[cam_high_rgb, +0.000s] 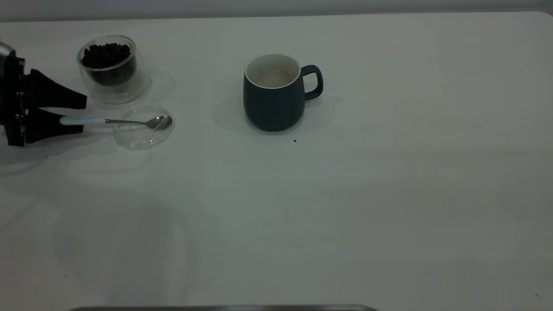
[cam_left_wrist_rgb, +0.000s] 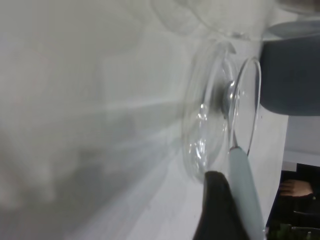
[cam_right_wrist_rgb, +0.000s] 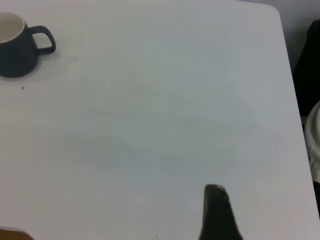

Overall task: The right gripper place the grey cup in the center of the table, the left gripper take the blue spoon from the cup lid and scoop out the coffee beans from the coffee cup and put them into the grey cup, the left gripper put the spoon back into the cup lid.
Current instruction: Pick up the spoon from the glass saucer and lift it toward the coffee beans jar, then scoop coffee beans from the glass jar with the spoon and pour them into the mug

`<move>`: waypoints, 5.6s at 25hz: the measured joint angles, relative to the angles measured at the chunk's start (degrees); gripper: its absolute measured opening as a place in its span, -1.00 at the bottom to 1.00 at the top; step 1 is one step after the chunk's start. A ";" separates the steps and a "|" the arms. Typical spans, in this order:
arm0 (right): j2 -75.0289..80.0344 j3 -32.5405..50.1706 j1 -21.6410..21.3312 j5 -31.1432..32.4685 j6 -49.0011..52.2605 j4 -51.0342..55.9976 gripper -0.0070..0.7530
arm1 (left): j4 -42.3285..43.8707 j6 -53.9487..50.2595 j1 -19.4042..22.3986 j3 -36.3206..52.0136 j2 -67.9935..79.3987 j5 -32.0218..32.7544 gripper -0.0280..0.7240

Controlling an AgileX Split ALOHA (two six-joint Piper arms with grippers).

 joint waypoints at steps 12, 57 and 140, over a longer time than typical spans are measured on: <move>0.00 0.00 0.00 0.00 0.00 0.00 0.23 | 0.07 -0.02 0.00 0.00 0.00 0.11 -0.26; 0.00 0.00 0.00 0.00 0.00 0.10 0.23 | 15.14 4.64 -0.01 -13.69 -19.15 1.43 -0.57; 0.00 0.00 0.00 0.00 0.00 0.16 0.23 | 7.92 -23.13 2.55 -13.69 -6.59 2.09 -0.57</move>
